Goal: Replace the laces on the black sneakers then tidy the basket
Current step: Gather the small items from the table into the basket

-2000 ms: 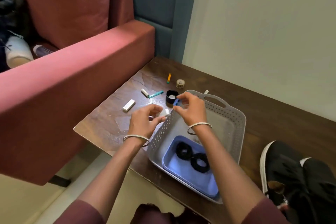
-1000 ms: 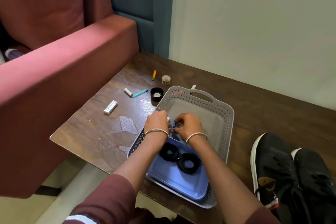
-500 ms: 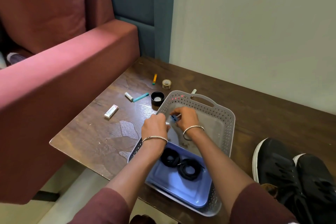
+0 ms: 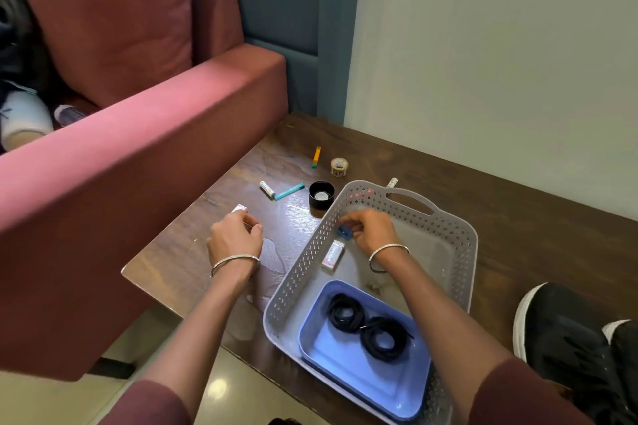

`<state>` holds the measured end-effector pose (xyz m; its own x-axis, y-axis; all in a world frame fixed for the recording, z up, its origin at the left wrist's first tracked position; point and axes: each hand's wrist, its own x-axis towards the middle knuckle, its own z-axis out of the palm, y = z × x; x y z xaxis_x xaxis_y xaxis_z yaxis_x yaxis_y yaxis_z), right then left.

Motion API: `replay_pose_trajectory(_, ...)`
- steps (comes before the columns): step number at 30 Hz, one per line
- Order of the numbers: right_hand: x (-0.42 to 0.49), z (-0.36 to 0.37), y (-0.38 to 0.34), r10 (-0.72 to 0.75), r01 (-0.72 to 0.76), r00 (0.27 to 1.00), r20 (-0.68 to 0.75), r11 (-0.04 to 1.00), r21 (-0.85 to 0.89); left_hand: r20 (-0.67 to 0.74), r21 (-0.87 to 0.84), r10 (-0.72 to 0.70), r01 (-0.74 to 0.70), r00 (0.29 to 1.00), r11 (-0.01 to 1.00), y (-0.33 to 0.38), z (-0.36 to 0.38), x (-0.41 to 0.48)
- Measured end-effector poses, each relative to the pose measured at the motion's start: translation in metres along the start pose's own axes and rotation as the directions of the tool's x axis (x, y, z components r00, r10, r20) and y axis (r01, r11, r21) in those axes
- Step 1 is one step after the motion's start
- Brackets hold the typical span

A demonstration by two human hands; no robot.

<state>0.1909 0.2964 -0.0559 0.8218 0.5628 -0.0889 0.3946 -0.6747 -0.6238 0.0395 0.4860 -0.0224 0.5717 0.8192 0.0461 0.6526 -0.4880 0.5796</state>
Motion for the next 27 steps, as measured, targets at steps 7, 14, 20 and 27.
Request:
replay_pose_trajectory(7,-0.012,-0.012,-0.006,0.119,-0.079,0.970,-0.212,0.979,0.187,-0.012,0.024,0.010,-0.010,1.000,1.000,-0.036,0.005,0.034)
replay_pose_trajectory(14,-0.041,-0.011,-0.018,0.092,0.016,0.951,-0.296,0.940,0.341,0.039,0.157,0.010,-0.016,0.999,0.988,-0.038,0.011,0.046)
replay_pose_trajectory(20,-0.057,-0.005,-0.024,0.121,0.031,0.943,-0.309,0.896,0.443,-0.005,-0.122,-0.048,0.047,0.999,0.991,-0.020,0.000,0.027)
replay_pose_trajectory(27,-0.075,-0.015,-0.047,0.297,-0.067,0.944,-0.146,0.603,0.795,0.133,-0.427,0.165,-0.093,0.977,0.900,0.051,-0.012,-0.044)
